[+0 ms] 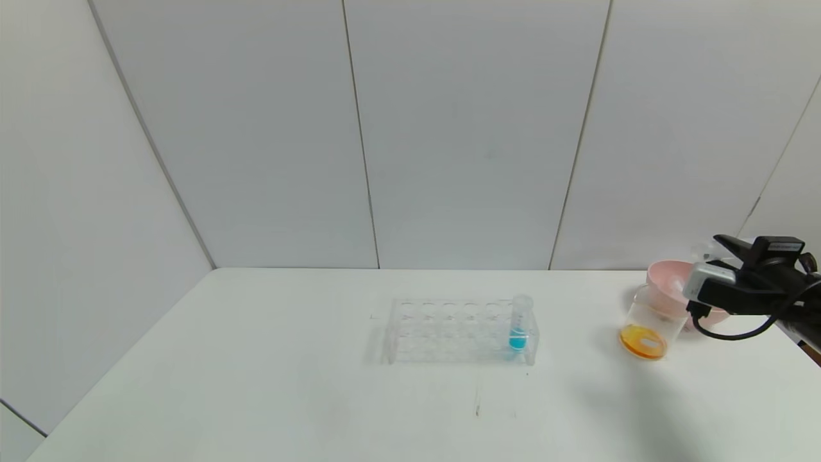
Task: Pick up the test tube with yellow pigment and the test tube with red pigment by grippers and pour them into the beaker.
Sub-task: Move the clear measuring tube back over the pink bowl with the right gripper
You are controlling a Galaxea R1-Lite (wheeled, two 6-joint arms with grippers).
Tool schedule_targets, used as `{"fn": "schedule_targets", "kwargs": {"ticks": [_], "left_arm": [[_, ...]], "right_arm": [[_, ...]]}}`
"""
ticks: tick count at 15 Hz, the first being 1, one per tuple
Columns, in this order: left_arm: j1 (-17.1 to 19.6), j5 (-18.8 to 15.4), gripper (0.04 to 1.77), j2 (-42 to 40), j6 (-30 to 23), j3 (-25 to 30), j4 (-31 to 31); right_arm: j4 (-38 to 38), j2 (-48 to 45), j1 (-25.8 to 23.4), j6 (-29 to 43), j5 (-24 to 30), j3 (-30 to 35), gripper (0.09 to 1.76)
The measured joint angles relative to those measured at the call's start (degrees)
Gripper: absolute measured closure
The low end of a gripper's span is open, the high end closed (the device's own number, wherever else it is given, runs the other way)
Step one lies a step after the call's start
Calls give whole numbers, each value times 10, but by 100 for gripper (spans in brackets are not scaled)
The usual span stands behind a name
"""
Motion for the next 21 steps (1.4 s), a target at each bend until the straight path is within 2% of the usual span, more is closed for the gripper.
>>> {"fn": "schedule_targets", "kwargs": {"ticks": [4, 9, 11, 13, 19, 21], "left_arm": [[0, 0, 5, 0, 0, 0, 0], [0, 0, 5, 0, 0, 0, 0], [0, 0, 5, 0, 0, 0, 0], [0, 0, 5, 0, 0, 0, 0], [0, 0, 5, 0, 0, 0, 0], [0, 0, 5, 0, 0, 0, 0]], "right_arm": [[20, 15, -6, 266, -11, -55, 136], [22, 44, -15, 669, -22, -73, 136], [21, 55, -16, 784, -24, -74, 136], [21, 66, -17, 848, -25, -76, 136], [3, 95, -27, 892, -41, -74, 136], [-10, 109, -30, 891, -48, -79, 112]]}}
